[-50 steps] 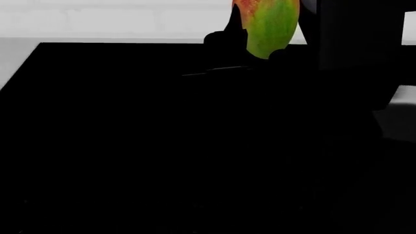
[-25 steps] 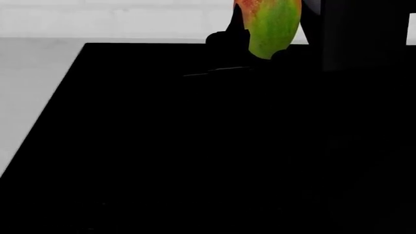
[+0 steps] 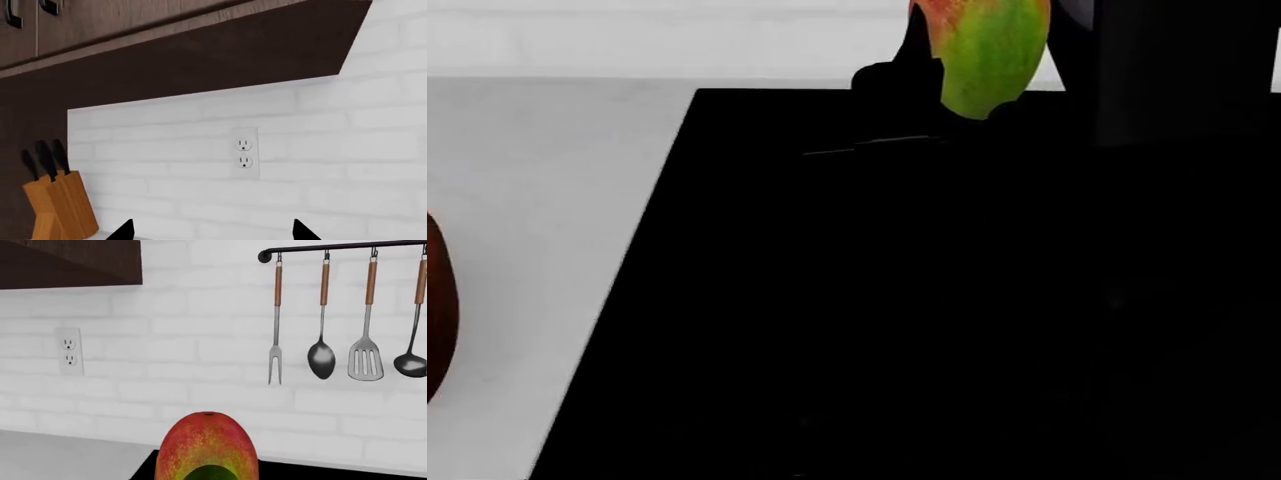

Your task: Pick the mango from the pan and place it in the bowl.

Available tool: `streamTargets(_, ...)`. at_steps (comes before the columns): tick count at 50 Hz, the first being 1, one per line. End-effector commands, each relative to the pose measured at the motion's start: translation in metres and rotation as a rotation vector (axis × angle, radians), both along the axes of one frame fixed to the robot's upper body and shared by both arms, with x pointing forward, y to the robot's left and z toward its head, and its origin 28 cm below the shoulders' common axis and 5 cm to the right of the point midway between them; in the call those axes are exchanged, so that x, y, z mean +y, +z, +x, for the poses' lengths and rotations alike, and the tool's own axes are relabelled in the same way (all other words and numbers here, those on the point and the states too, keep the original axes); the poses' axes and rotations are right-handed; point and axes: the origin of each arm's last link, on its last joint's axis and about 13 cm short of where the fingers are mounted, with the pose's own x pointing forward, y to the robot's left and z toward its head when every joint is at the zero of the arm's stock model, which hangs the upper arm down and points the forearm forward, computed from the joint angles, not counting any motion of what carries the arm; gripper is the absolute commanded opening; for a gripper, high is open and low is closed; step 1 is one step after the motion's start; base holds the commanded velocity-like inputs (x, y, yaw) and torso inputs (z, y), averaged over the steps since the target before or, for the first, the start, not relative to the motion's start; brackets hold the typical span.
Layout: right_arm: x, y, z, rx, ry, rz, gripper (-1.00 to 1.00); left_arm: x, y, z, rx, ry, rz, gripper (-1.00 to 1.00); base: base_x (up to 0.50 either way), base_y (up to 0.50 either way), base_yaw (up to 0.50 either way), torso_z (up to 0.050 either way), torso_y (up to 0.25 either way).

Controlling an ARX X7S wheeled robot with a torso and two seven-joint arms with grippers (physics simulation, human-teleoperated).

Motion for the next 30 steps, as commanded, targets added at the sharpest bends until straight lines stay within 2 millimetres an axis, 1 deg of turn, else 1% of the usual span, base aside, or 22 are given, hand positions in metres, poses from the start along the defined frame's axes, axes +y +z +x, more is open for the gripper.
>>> streamTargets(1, -0.0008, 0.0057, 0.001, -0.031, 0.011, 0.023, -1.0, 0.0011, -0.0001, -0.0006, -0.002, 0.002, -0.027, 1.0, 0.0, 0.34, 0.0, 0.0, 0.0)
streamTargets(12, -0.0013, 0.0063, -0.0013, -0.034, 0.017, 0.024, -1.0, 0.0005, 0.001, -0.0037, -0.005, 0.003, -0.027, 1.0, 0.0, 0.34, 0.0, 0.0, 0.0)
streamTargets(30, -0.0024, 0.0041, -0.0008, -0.031, 0.016, 0.026, -1.0, 0.0, 0.0001, -0.0016, -0.001, 0.0, -0.024, 1.0, 0.0, 0.34, 0.0, 0.0, 0.0)
